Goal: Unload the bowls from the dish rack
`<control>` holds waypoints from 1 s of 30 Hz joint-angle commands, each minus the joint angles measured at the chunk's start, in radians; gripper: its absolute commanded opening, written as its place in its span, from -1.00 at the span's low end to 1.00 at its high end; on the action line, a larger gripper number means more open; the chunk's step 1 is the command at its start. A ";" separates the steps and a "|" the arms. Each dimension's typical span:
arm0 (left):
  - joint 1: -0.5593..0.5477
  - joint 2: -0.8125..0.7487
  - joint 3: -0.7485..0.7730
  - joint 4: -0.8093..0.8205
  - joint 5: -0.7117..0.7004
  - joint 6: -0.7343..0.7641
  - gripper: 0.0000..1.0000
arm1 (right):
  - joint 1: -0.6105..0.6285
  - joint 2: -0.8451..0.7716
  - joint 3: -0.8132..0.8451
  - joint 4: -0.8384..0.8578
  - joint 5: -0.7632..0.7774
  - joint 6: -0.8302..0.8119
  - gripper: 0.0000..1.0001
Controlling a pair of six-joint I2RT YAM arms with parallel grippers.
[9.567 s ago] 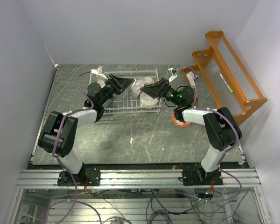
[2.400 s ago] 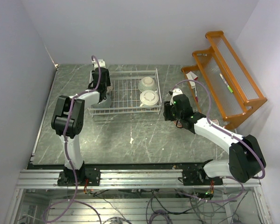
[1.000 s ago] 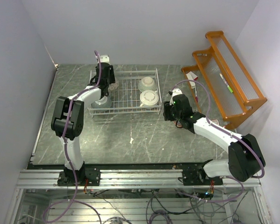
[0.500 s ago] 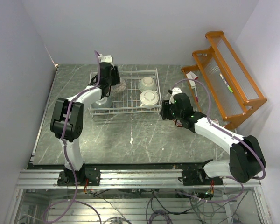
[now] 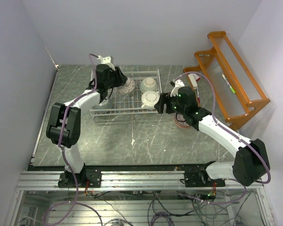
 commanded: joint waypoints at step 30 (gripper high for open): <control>0.062 -0.066 -0.357 0.914 0.330 -0.684 -0.85 | -0.120 0.342 0.058 0.928 -0.590 0.609 0.39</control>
